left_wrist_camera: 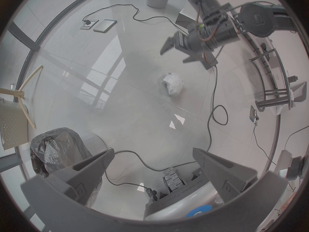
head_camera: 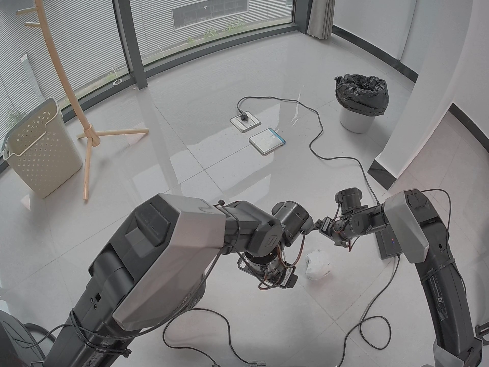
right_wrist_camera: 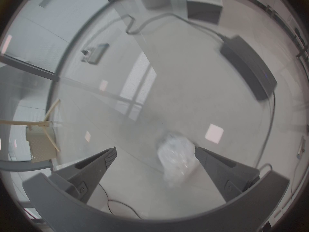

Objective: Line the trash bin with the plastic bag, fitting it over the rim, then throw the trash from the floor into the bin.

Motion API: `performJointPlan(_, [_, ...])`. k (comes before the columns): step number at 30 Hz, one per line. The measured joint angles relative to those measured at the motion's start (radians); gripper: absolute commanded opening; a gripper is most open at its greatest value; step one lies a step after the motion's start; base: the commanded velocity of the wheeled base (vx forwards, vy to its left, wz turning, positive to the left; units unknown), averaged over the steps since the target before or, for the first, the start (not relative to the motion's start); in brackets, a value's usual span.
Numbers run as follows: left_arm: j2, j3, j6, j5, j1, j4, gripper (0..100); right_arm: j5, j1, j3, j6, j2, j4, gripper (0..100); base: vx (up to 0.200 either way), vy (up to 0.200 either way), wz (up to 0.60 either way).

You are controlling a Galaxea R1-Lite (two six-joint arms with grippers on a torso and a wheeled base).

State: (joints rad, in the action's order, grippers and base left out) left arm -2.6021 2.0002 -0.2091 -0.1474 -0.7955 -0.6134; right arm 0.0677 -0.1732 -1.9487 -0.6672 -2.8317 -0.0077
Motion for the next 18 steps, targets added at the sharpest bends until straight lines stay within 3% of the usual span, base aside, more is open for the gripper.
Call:
performJointPlan(8, [-0.006, 0.0, -0.009, 0.016, 0.018, 0.004, 100, 0.039, 0.005, -0.045, -0.026, -0.052, 0.211, 100, -0.2, 0.0, 0.0])
performJointPlan(18, [-0.021, 0.0, -0.021, 0.073, 0.037, 0.042, 100, 0.054, 0.006, -0.051, 0.003, -0.155, 0.288, 100, 0.0, 0.0, 0.0])
